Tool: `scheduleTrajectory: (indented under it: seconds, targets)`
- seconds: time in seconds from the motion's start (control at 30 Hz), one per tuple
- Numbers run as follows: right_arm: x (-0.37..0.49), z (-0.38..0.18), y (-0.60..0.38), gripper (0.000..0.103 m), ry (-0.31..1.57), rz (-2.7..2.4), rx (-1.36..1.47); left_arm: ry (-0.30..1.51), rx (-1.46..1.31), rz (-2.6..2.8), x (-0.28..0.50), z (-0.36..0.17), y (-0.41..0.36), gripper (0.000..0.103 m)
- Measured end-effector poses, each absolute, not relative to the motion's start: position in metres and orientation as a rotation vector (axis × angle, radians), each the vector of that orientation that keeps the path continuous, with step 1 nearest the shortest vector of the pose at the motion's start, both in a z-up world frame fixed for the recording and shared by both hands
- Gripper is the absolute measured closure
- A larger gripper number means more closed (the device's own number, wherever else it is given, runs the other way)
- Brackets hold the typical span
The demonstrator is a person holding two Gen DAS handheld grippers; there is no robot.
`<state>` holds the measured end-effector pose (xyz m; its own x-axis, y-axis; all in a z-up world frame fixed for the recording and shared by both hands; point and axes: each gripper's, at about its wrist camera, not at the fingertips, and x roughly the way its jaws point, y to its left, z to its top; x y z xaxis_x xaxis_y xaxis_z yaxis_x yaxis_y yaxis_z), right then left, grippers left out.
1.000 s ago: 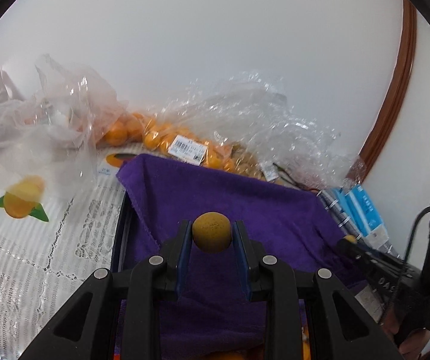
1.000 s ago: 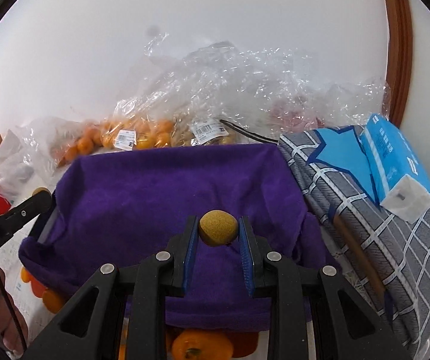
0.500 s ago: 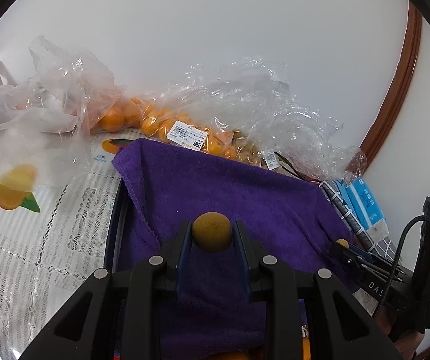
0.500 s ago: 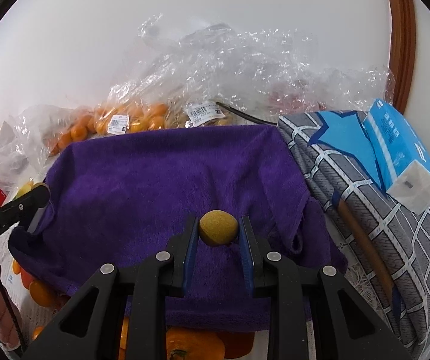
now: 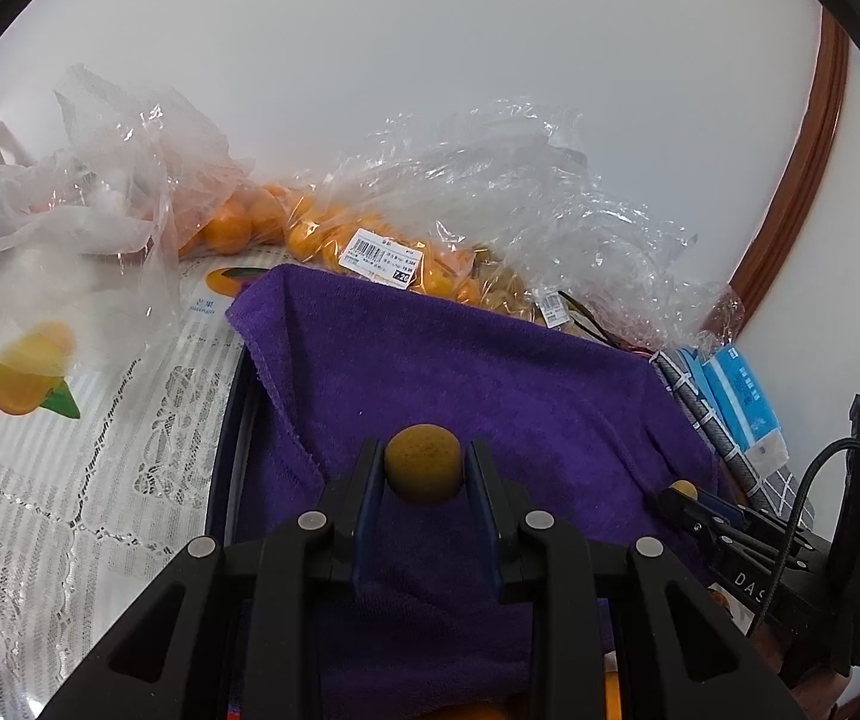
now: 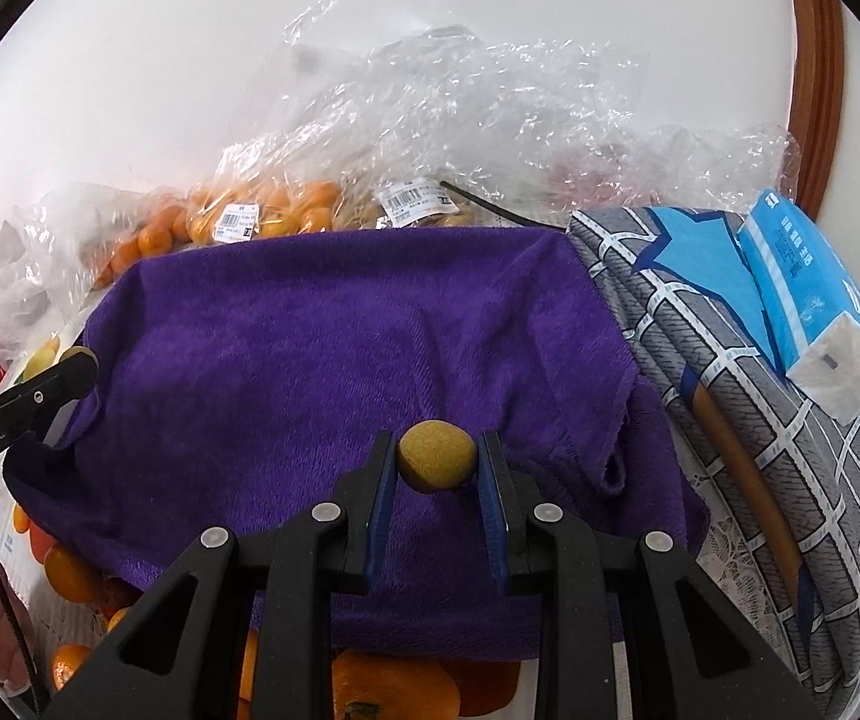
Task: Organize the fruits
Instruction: 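Carry the small fruits over the purple towel with both tools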
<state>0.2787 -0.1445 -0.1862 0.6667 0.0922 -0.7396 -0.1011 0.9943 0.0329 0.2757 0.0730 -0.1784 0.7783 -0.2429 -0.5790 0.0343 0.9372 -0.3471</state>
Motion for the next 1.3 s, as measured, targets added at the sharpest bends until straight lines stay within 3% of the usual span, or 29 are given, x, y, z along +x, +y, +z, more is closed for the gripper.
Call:
scheduleTrajectory:
  seconds: [1.3]
  targets:
    - [0.2834, -0.1965, -0.1401, 0.076, 0.879, 0.108, -0.047, 0.705, -0.295, -0.141, 0.2827, -0.1835, 0.0702, 0.077]
